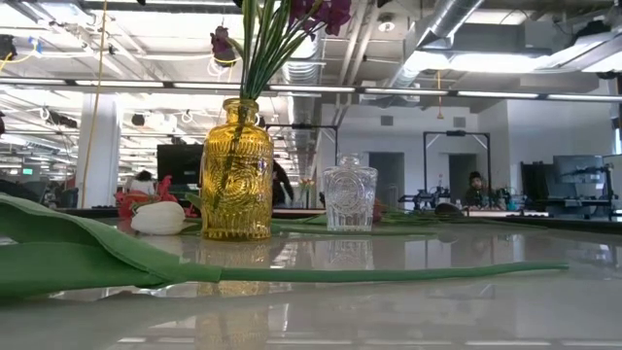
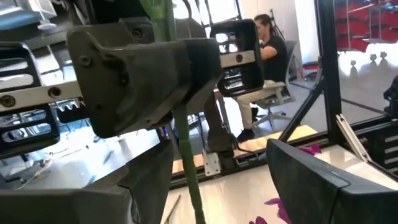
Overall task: Sort flowers into vase by color
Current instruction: Put the purple flowers into the yellow vase
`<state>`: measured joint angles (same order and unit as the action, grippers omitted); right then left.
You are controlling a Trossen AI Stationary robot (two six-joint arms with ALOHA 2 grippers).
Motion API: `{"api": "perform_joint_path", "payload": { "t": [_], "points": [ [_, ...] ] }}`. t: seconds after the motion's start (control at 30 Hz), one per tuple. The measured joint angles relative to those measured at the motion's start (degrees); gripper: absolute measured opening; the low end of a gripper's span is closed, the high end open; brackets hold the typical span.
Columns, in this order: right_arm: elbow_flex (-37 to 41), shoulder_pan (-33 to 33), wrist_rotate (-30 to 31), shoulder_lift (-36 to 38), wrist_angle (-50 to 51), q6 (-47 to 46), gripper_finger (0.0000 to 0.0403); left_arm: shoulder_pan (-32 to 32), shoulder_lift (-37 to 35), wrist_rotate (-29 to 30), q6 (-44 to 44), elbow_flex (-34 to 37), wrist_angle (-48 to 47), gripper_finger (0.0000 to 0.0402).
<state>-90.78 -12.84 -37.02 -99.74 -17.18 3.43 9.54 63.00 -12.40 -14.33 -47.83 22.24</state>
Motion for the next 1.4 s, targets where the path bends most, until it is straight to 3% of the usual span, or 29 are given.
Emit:
{"api": "perform_joint_path", "payload": {
  "t": [0.2,0.57,0.73,0.87,1.07,1.23,1.4],
  "points": [
    [0.0,-0.4,-0.2,0.0,1.2,0.2,0.0043,0.0,-0.1,1.6,0.0,0.0,0.5,0.0189],
    [0.0,-0.4,-0.2,0.2,4.8,4.5,0.0050,2.2,-1.1,5.2,2.6,0.0,1.2,0.0018],
    [0.0,-0.5,0.1,0.2,3.7,2.3,0.0059,2.8,-1.2,5.0,5.0,0.0,1.4,0.0004],
    [0.0,-1.0,0.3,1.3,4.2,0.4,0.0104,2.9,-2.6,5.6,5.9,0.0,0.7,0.0002],
    [0.0,-4.1,-1.0,7.1,10.1,-3.4,0.0228,3.1,-8.7,12.7,4.3,-0.1,-1.9,0.0001],
    [0.0,-6.6,-1.0,12.7,25.9,0.5,0.0314,3.0,-15.5,15.4,4.2,-0.2,-6.6,0.0001],
    [0.0,-8.1,-0.3,18.6,47.0,4.4,0.0346,2.6,-22.5,15.3,6.5,0.7,-13.5,0.0000]
  ]
}}
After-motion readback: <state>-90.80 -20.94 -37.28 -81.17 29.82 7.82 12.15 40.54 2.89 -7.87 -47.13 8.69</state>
